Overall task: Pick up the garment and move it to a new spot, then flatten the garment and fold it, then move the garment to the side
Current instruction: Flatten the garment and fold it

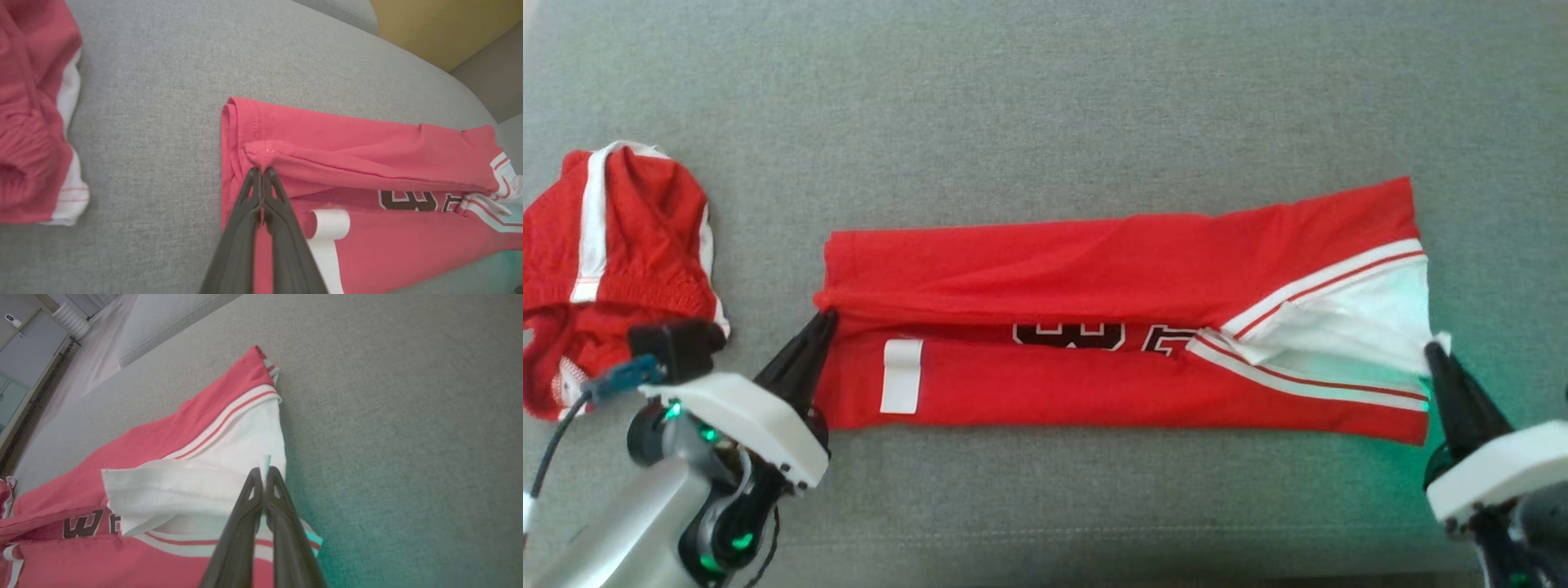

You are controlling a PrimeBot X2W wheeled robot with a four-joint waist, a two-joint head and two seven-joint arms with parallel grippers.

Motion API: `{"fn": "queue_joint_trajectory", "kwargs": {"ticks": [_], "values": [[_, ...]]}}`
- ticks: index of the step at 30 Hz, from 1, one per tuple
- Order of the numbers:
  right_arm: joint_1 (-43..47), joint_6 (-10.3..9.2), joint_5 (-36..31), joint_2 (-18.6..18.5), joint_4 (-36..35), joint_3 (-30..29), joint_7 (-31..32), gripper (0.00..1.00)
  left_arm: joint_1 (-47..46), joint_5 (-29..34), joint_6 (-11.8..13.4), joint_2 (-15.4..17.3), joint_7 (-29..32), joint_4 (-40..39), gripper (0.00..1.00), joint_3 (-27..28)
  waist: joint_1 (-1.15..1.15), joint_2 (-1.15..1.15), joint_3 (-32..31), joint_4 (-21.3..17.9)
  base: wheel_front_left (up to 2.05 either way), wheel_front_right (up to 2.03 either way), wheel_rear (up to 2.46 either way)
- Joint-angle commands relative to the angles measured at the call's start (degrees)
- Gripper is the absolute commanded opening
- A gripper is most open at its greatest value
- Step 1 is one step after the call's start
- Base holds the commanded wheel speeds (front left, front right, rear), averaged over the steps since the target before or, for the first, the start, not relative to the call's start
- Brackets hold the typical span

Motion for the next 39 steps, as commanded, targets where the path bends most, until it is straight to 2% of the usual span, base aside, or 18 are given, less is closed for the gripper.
{"fn": "queue_joint_trajectory", "kwargs": {"ticks": [1,2,5,11,12,13,16,20,23,39], "values": [[0.38,0.20,-0.46,-0.51,-2.06,1.29,-0.92,0.47,-0.87,-0.53,0.49,2.19,-0.49,-0.64,0.71,2.75,0.01,-0.01,-0.14,-0.15,0.00,0.00,0.00],[0.72,0.20,-0.84,-0.44,-2.03,1.54,-1.58,1.00,-0.56,-0.67,0.64,1.94,-0.84,-0.28,1.00,2.84,0.01,-0.01,-0.24,-0.27,0.00,0.00,0.00],[1.26,0.20,-3.13,-0.33,-2.03,2.69,-4.45,1.00,0.43,-0.57,1.84,1.16,-3.09,0.69,1.00,3.61,0.01,-0.01,-0.55,-0.63,0.00,0.00,0.00],[0.05,0.20,-10.27,-0.23,-4.31,4.06,-14.01,1.00,2.11,4.59,7.72,-0.96,-8.82,0.41,1.00,7.78,0.01,-0.01,-1.52,-0.86,0.00,0.00,0.00],[-0.33,0.20,-11.52,-0.22,-4.90,4.19,-15.45,1.00,2.32,6.01,8.59,-1.58,-9.09,-0.35,1.00,8.86,0.01,-0.01,-1.69,-0.79,0.00,0.00,0.00],[-1.18,0.20,-14.17,-0.21,-6.33,4.49,-17.88,1.00,2.46,10.64,10.17,-2.53,-9.27,-2.31,1.00,11.28,0.01,-0.01,-2.18,-0.69,0.00,0.00,0.00],[-2.22,0.20,-17.04,-0.20,-8.18,5.35,-20.06,1.00,3.87,18.27,11.97,-5.15,-9.30,-6.73,1.00,15.15,0.01,-0.01,-3.28,-0.56,0.00,0.00,0.00],[-2.72,0.20,-19.23,-0.41,-9.45,7.11,-20.75,1.00,6.60,25.84,12.36,-7.38,-9.32,-10.90,1.00,16.85,0.01,-0.01,-4.82,-0.75,0.00,0.00,0.00],[-2.30,0.20,-19.65,-0.43,-9.54,8.05,-20.46,1.00,8.58,28.64,12.19,-8.66,-9.32,-12.13,1.00,17.01,0.01,-0.01,-5.85,-0.89,0.00,0.00,0.00],[-2.01,0.20,-18.16,-0.26,-6.79,8.92,-19.19,1.00,11.12,32.59,9.91,-10.65,-9.33,-11.78,1.00,19.06,0.01,-0.01,-6.12,-0.90,0.00,0.00,0.00]]}}
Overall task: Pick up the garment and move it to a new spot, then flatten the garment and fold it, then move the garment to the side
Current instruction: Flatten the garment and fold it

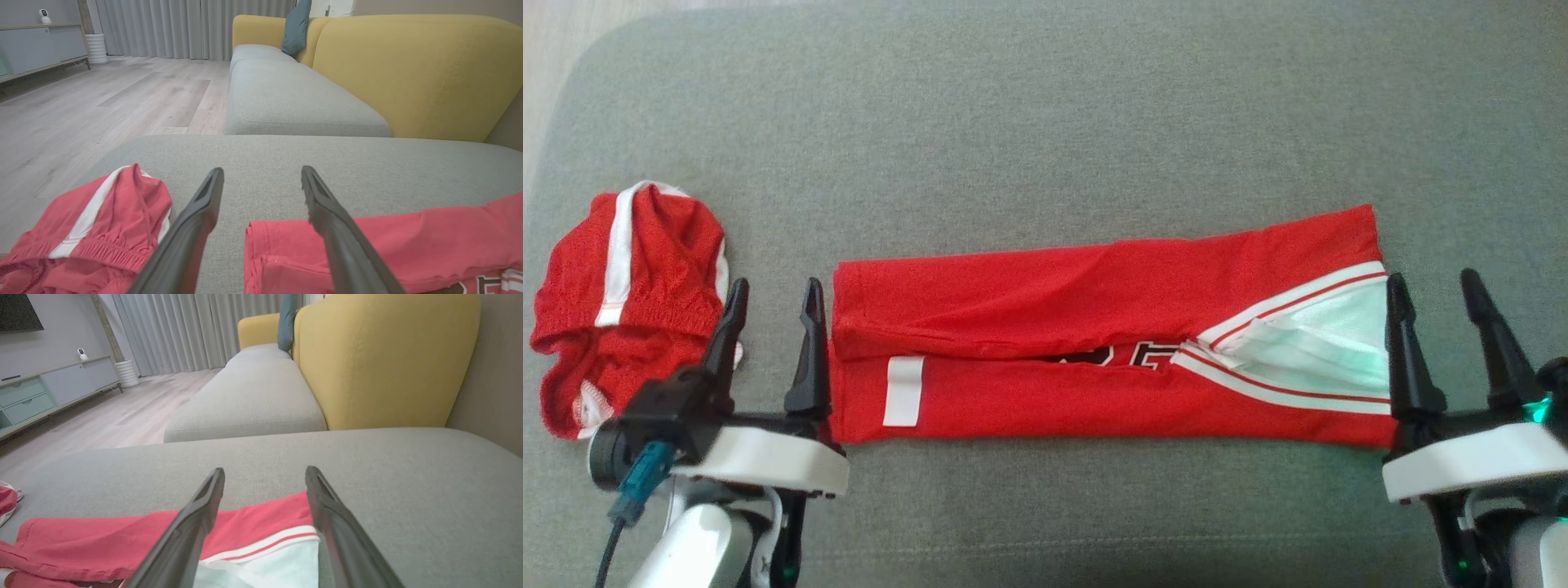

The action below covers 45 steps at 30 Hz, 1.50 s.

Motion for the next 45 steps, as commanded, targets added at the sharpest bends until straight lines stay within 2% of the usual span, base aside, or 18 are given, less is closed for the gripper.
{"fn": "queue_joint_trajectory", "kwargs": {"ticks": [1,11,15,31,32,33,34,35,40,45], "values": [[-1.25,0.20,1.09,-0.60,-1.01,1.49,0.42,1.00,-1.45,0.63,-0.61,0.75,-0.44,-1.35,1.00,2.52,0.00,0.00,0.40,0.16,0.00,0.00,0.00],[-2.49,0.20,2.75,-3.49,9.53,-1.30,4.13,1.00,-4.86,2.35,-2.71,-1.13,-0.44,-1.02,1.00,2.33,0.00,0.00,4.75,2.00,0.00,0.00,0.00],[-3.44,0.20,3.48,-3.22,12.92,-2.08,7.49,1.00,-6.31,2.98,-3.90,-2.15,-0.44,-0.29,1.00,2.60,0.00,0.00,6.41,2.75,0.00,0.00,0.00],[-7.44,0.20,11.27,-2.38,18.18,0.81,21.91,1.00,-7.52,5.46,-7.14,-5.16,-0.45,0.87,1.00,5.14,0.00,0.00,8.14,3.63,0.00,0.00,0.00],[-7.53,0.20,11.59,-2.46,18.54,1.01,22.66,0.90,-7.52,5.59,-7.30,-5.33,-0.45,0.89,1.00,5.23,0.00,0.00,8.13,3.75,0.00,0.00,0.00],[-7.58,0.20,11.97,-2.55,18.92,1.15,23.46,0.68,-7.54,5.71,-7.45,-5.53,-0.45,0.93,1.00,5.32,0.00,0.00,8.12,3.90,0.00,0.00,0.00],[-7.66,0.20,12.74,-2.52,19.16,1.29,24.10,0.40,-7.54,5.82,-7.59,-5.71,-0.45,0.95,1.00,5.41,0.00,0.00,8.11,4.01,0.00,0.00,0.00],[-7.73,0.20,13.15,-2.64,19.21,1.49,24.48,0.00,-7.53,5.96,-7.71,-5.88,-0.45,0.97,1.00,5.51,0.00,0.00,8.08,4.11,0.00,0.00,0.00],[-7.32,0.20,15.40,-3.00,18.30,1.85,26.47,0.00,-6.98,6.53,-8.13,-6.54,-0.45,1.17,1.00,6.11,0.00,0.00,7.41,4.33,0.00,0.00,0.00],[-7.17,0.20,15.87,-5.12,15.86,-0.21,28.34,0.00,-6.19,6.86,-8.40,-7.10,-0.45,1.46,1.00,6.63,0.00,0.00,6.36,4.22,0.00,0.00,0.00]]}}
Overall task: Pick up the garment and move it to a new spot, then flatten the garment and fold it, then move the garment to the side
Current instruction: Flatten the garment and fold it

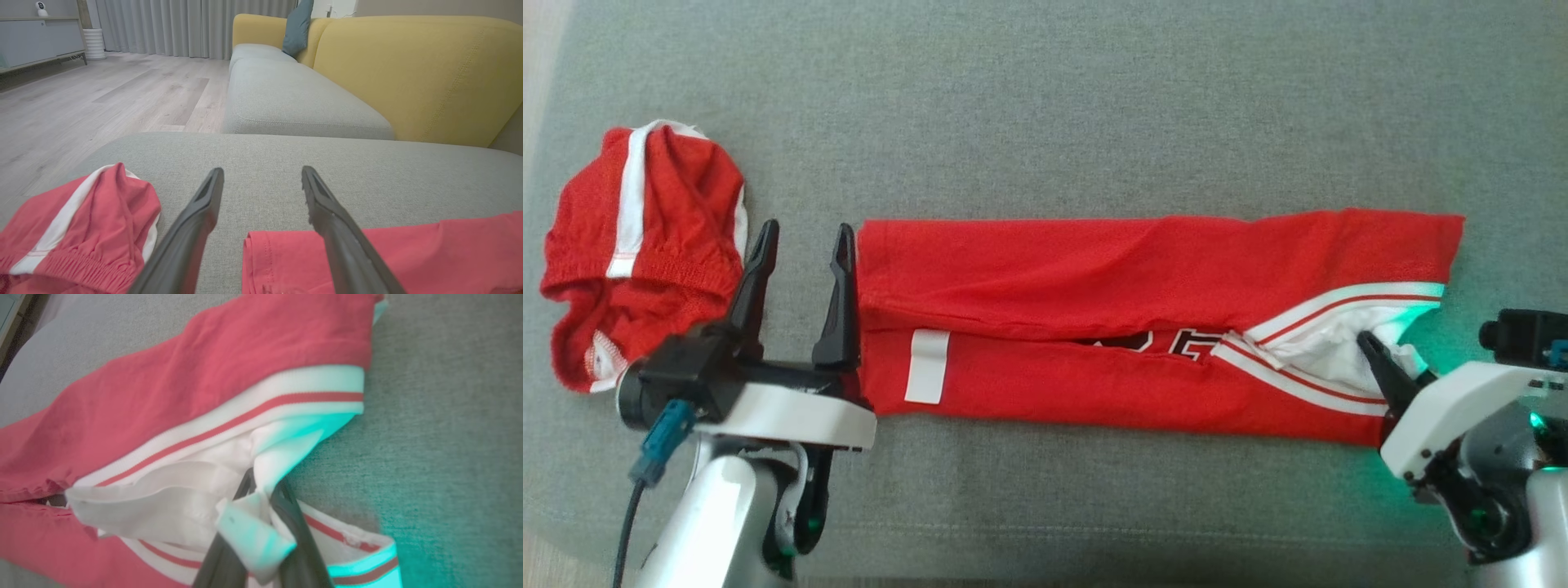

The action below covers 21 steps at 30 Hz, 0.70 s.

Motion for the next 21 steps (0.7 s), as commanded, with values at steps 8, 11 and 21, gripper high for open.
{"fn": "queue_joint_trajectory", "kwargs": {"ticks": [8,11,21], "values": [[2.45,0.21,-2.22,-3.88,-5.55,-4.41,2.12,0.00,-0.56,1.08,-0.76,-0.05,-0.34,-1.58,1.00,3.36,0.00,0.00,-0.94,-0.44,0.00,0.00,0.00],[3.31,0.21,-2.22,-5.22,-6.43,-7.27,1.74,0.00,-0.36,1.23,-0.86,-0.33,-0.34,-1.52,1.00,3.69,0.00,0.00,-1.25,-0.65,0.00,0.00,0.00],[0.80,0.21,-2.82,-6.94,-17.04,-2.56,3.68,0.00,0.95,1.37,-1.03,-0.73,-0.34,-0.52,1.00,4.42,0.00,0.00,-4.32,-1.95,0.00,0.00,0.00]]}}
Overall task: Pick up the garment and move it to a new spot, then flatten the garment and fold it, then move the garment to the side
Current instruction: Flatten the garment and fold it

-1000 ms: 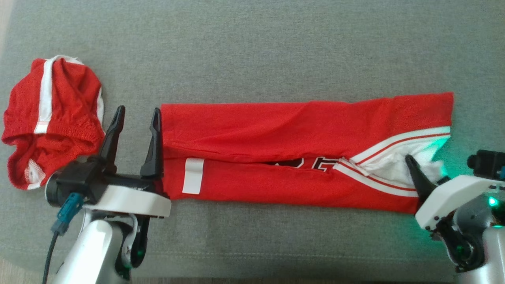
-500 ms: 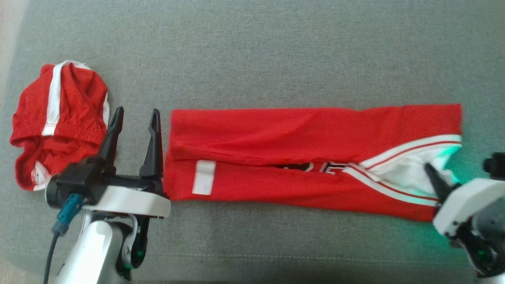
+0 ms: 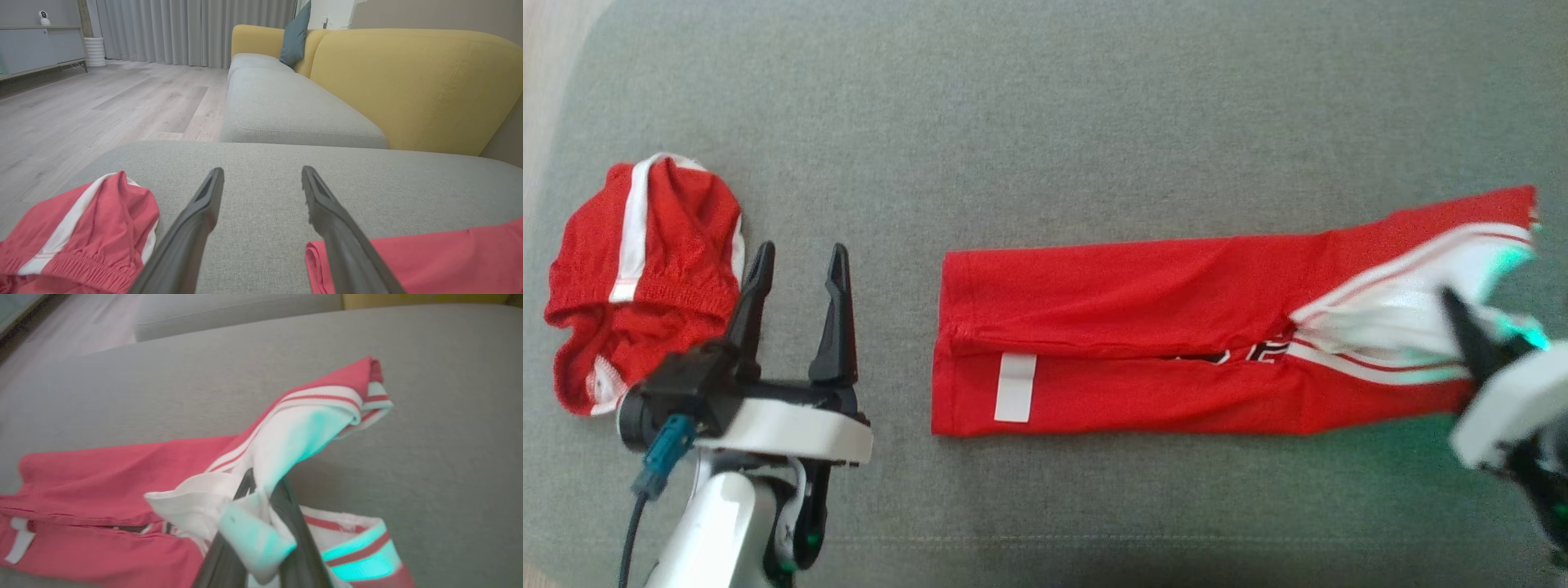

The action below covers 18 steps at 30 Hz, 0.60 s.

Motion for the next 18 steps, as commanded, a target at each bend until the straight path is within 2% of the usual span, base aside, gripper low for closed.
{"fn": "queue_joint_trajectory", "kwargs": {"ticks": [1,6,10,15,18], "values": [[-3.04,0.20,-0.46,-0.69,-4.48,3.51,1.65,0.00,-0.76,0.41,-0.12,0.61,-0.34,-1.45,1.00,2.51,0.00,0.00,-0.80,-0.28,0.00,0.00,0.00],[-7.07,0.20,0.57,3.53,-6.60,13.93,5.31,0.00,-0.77,0.29,-0.31,0.45,-0.34,-1.04,1.00,2.34,0.00,0.00,-1.59,0.00,0.00,0.00,0.00],[-9.86,0.20,2.93,7.35,-2.24,22.91,4.91,0.00,-0.96,0.30,-0.44,0.15,-0.33,-0.86,1.00,1.77,0.00,0.00,-1.72,1.03,0.00,0.00,0.00],[-12.43,0.20,6.77,9.53,7.19,30.17,-1.08,0.00,-1.39,0.34,-0.44,-0.40,-0.32,-0.60,1.00,1.00,0.00,0.00,-1.27,2.76,0.00,0.00,0.00],[-14.33,0.20,12.03,9.62,12.43,34.72,-7.28,0.00,-1.75,0.32,-0.54,-0.60,-0.32,-0.30,1.00,0.72,0.00,0.00,-0.98,3.86,0.00,0.00,0.00]]}}
